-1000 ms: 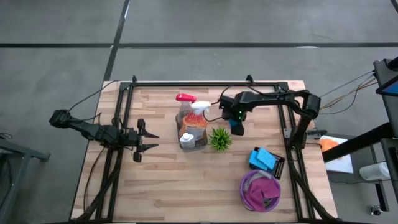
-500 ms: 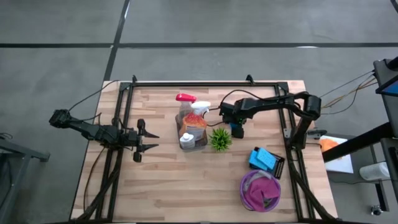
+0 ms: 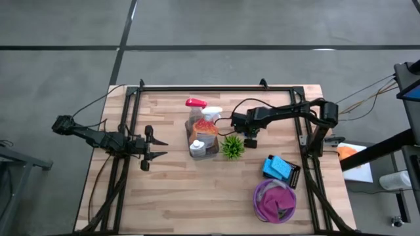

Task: Pick & Place Kitchen Items
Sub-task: Put the blue sponge into the black bin

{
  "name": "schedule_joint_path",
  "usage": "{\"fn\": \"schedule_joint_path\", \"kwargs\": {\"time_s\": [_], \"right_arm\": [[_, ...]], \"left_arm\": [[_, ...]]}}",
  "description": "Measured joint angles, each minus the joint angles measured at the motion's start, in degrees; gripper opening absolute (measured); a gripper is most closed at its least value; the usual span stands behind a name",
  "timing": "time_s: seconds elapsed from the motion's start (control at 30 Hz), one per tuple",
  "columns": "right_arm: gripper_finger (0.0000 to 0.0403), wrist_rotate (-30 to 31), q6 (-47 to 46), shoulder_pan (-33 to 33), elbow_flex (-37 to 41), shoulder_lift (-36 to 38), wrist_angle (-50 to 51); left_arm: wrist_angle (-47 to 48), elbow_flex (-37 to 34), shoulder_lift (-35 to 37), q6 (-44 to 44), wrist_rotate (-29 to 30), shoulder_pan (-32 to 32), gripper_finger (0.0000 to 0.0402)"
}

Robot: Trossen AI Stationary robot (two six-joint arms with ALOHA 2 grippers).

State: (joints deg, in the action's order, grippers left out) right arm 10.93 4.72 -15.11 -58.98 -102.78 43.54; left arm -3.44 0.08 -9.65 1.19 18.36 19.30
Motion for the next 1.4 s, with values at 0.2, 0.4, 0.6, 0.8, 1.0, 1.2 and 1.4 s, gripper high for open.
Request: {"fn": "schedule_joint_path", "kwargs": {"time_s": [0.2,0.4,0.6,0.8,1.0,1.2,1.4], "right_arm": [[0.002,1.2,-1.6,0.4,0.2,3.9,3.0],[0.0019,2.5,-2.9,0.4,0.2,13.2,7.9],[0.0018,2.0,-3.8,0.6,0.3,25.2,9.5],[0.0018,0.0,-4.0,2.1,3.1,38.2,2.6],[0.0018,-4.9,-4.3,5.4,15.2,51.4,-15.1],[0.0018,-9.9,-8.4,10.8,27.5,60.8,-28.2],[0.0018,-10.8,-18.0,17.5,32.2,66.7,-27.3]], "left_arm": [[0.0,0.0,0.0,-0.1,0.0,0.0,0.0162],[0.0,0.0,0.0,-0.2,0.0,0.0,0.0162],[0.0,0.0,0.0,-0.2,-0.1,0.0,0.0162],[0.0,0.0,0.0,-0.2,-0.1,0.0,0.0162],[0.0,0.0,0.0,-0.2,-0.2,0.0,0.0162],[0.0,0.0,0.0,-0.2,-0.2,0.0,0.0163],[0.1,0.0,0.0,0.5,-0.3,0.0,0.0163]]}}
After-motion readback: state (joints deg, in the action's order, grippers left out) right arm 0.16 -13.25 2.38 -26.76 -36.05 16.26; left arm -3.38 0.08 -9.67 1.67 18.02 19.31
